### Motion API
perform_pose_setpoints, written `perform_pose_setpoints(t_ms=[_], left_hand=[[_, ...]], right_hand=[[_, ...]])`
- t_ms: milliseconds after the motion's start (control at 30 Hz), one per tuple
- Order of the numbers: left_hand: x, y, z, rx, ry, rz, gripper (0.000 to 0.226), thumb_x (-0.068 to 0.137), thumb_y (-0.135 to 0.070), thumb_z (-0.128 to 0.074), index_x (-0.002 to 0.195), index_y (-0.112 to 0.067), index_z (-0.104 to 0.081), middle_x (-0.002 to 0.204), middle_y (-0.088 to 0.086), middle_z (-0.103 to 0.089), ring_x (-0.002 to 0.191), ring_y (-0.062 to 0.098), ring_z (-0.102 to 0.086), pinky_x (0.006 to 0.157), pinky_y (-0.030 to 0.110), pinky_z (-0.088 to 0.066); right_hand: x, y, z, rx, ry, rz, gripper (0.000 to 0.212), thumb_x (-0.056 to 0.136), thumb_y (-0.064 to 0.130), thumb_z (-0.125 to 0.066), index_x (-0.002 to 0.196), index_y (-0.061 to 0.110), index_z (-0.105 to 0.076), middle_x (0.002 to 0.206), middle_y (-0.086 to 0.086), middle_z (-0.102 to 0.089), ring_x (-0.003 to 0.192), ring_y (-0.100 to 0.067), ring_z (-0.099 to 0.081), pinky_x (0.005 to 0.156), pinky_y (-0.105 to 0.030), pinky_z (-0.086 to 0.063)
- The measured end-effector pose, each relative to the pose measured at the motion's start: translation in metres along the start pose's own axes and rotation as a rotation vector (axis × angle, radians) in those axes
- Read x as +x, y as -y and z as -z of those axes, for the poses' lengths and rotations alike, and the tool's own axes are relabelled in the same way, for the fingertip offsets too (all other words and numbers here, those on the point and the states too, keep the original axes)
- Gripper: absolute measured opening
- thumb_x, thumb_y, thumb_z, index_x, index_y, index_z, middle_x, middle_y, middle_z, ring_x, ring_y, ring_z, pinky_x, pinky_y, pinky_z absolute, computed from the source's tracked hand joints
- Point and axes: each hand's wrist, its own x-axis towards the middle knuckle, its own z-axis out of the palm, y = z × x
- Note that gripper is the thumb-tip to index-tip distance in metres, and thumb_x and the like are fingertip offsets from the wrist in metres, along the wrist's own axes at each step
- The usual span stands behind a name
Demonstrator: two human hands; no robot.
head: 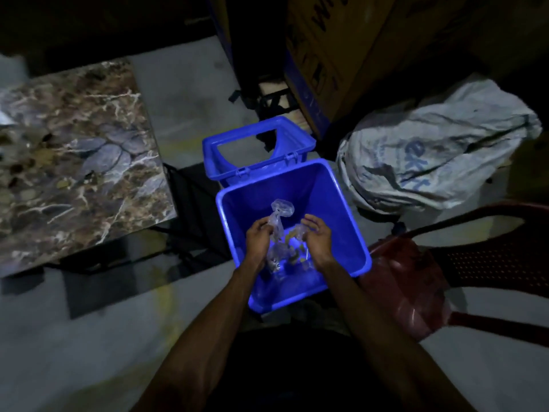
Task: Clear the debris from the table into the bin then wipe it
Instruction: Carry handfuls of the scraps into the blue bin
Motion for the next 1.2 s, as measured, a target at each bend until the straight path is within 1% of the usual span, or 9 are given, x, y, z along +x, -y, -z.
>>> perform_pose_setpoints(t_ms=[100, 233, 467, 633, 767, 833, 967, 1100, 1200], left_hand=[[-0.004, 0.020, -0.007, 0.013, -0.072, 0.020, 0.023, 0.092, 0.001, -0.063, 0.100, -0.017, -0.074, 0.100, 0.013, -0.074, 0.090, 0.024, -0.063, 0.082, 0.035, -0.047], [-0.025, 0.035, -0.022, -0.026, -0.161, 0.024, 0.022, 0.095, -0.002, -0.063, 0.115, -0.009, -0.072, 0.112, 0.014, -0.074, 0.092, 0.019, -0.064, 0.077, 0.026, -0.048], [-0.061, 0.048, -0.033, -0.134, -0.222, 0.031, 0.022, 0.096, 0.001, -0.060, 0.114, -0.008, -0.070, 0.094, 0.007, -0.072, 0.074, 0.016, -0.062, 0.058, 0.015, -0.049], [-0.080, 0.038, -0.028, -0.179, -0.225, -0.010, 0.024, 0.097, 0.003, -0.057, 0.116, -0.007, -0.067, 0.088, 0.002, -0.070, 0.067, 0.013, -0.060, 0.052, 0.014, -0.046], [-0.086, 0.037, -0.016, -0.196, -0.224, -0.016, 0.023, 0.097, 0.002, -0.056, 0.111, -0.013, -0.067, 0.088, 0.000, -0.071, 0.065, 0.013, -0.060, 0.053, 0.017, -0.044], [-0.088, 0.038, -0.010, -0.210, -0.235, -0.005, 0.023, 0.096, 0.001, -0.058, 0.109, -0.015, -0.067, 0.088, -0.001, -0.072, 0.065, 0.013, -0.060, 0.056, 0.021, -0.043], [-0.092, 0.039, -0.001, -0.234, -0.244, -0.003, 0.023, 0.095, 0.000, -0.058, 0.106, -0.018, -0.068, 0.087, -0.002, -0.073, 0.065, 0.013, -0.060, 0.056, 0.021, -0.043], [-0.097, 0.039, 0.008, -0.241, -0.253, 0.006, 0.023, 0.095, -0.001, -0.059, 0.102, -0.021, -0.069, 0.086, -0.002, -0.073, 0.066, 0.012, -0.060, 0.054, 0.018, -0.044], [-0.099, 0.038, 0.016, -0.245, -0.246, 0.001, 0.022, 0.094, -0.001, -0.060, 0.102, -0.020, -0.069, 0.086, -0.001, -0.073, 0.067, 0.013, -0.061, 0.054, 0.020, -0.044]], right_hand=[[0.010, 0.003, 0.012, -0.043, 0.069, 0.023, 0.054, 0.079, -0.033, -0.051, 0.127, -0.010, -0.060, 0.115, -0.021, -0.067, 0.101, -0.027, -0.064, 0.059, -0.019, -0.054], [0.019, 0.001, 0.027, -0.096, 0.168, 0.047, 0.054, 0.075, -0.034, -0.054, 0.124, -0.012, -0.063, 0.119, -0.027, -0.069, 0.103, -0.025, -0.066, 0.062, -0.016, -0.055], [0.018, 0.008, 0.053, -0.118, 0.230, 0.087, 0.046, 0.075, -0.025, -0.071, 0.118, -0.009, -0.065, 0.117, -0.028, -0.070, 0.102, -0.025, -0.067, 0.071, -0.015, -0.056], [0.013, 0.018, 0.064, -0.176, 0.298, 0.134, 0.049, 0.072, -0.019, -0.079, 0.117, -0.002, -0.067, 0.108, -0.016, -0.072, 0.097, -0.020, -0.069, 0.072, -0.014, -0.055], [0.010, 0.023, 0.063, -0.158, 0.323, 0.140, 0.048, 0.076, -0.026, -0.070, 0.120, -0.007, -0.065, 0.110, -0.016, -0.071, 0.101, -0.029, -0.072, 0.070, -0.017, -0.057], [0.007, 0.025, 0.063, -0.188, 0.319, 0.135, 0.049, 0.080, -0.031, -0.054, 0.121, -0.006, -0.066, 0.111, -0.010, -0.073, 0.099, -0.033, -0.073, 0.057, -0.016, -0.050], [0.004, 0.027, 0.064, -0.246, 0.316, 0.156, 0.057, 0.078, -0.031, -0.039, 0.121, -0.005, -0.067, 0.116, -0.014, -0.073, 0.072, -0.001, -0.070, 0.045, -0.015, -0.036], [-0.008, 0.024, 0.060, -0.249, 0.284, 0.132, 0.053, 0.082, -0.029, -0.042, 0.121, -0.002, -0.067, 0.113, -0.010, -0.073, 0.087, -0.012, -0.074, 0.056, -0.017, -0.048], [-0.024, 0.023, 0.050, -0.251, 0.293, 0.131, 0.047, 0.088, -0.028, -0.046, 0.124, -0.006, -0.065, 0.114, -0.012, -0.070, 0.071, 0.004, -0.069, 0.059, -0.016, -0.051]])
